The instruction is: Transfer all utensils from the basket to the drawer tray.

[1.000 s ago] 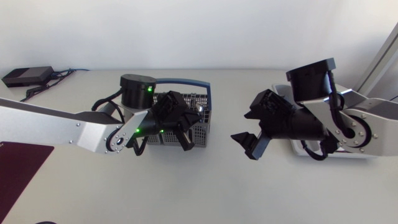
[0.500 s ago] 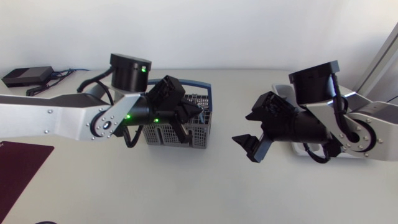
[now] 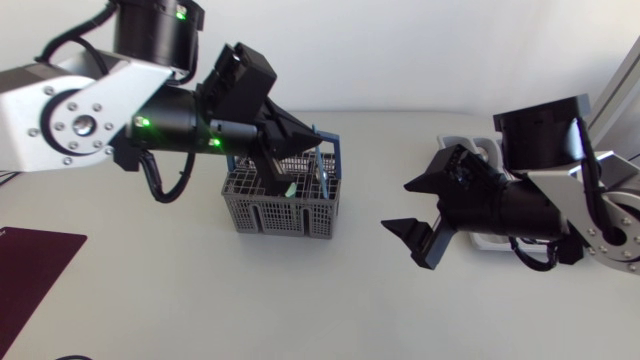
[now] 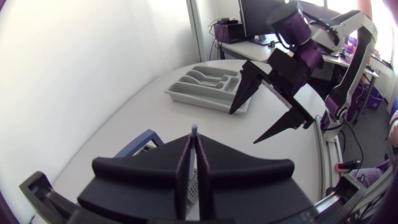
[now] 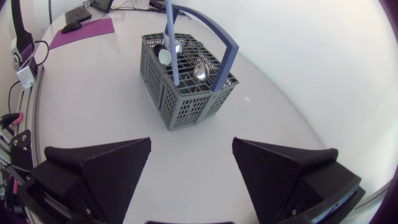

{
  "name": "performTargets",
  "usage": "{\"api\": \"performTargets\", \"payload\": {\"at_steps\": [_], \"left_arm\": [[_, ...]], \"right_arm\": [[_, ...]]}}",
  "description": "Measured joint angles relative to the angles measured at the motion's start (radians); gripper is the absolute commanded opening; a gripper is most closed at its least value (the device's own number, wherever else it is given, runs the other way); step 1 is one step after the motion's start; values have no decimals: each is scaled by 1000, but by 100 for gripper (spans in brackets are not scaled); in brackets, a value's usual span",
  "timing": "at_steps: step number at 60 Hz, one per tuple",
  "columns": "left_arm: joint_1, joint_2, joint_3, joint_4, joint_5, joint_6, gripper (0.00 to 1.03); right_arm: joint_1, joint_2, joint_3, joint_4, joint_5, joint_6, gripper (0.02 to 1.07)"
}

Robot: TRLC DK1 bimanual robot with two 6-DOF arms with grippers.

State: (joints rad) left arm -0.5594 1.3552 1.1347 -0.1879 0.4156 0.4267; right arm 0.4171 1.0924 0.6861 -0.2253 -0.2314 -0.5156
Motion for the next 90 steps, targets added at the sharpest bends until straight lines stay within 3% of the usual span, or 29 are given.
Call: {"api": "performTargets", "payload": {"at_steps": [12, 26, 50, 90], "left_arm": [[15, -93, 41, -76, 68, -48, 4], [43, -101, 85, -137, 182, -152, 4], [23, 26, 105, -178, 309, -283, 4], [-10, 79, 116, -151, 336, -349, 4]], "right_arm": [[0, -37, 0, -34, -17, 0, 97], [-2, -68, 33, -95, -115, 35, 96], [-5, -54, 143, -127, -272, 117, 86], [80, 6, 145, -131, -301, 169, 34]]}}
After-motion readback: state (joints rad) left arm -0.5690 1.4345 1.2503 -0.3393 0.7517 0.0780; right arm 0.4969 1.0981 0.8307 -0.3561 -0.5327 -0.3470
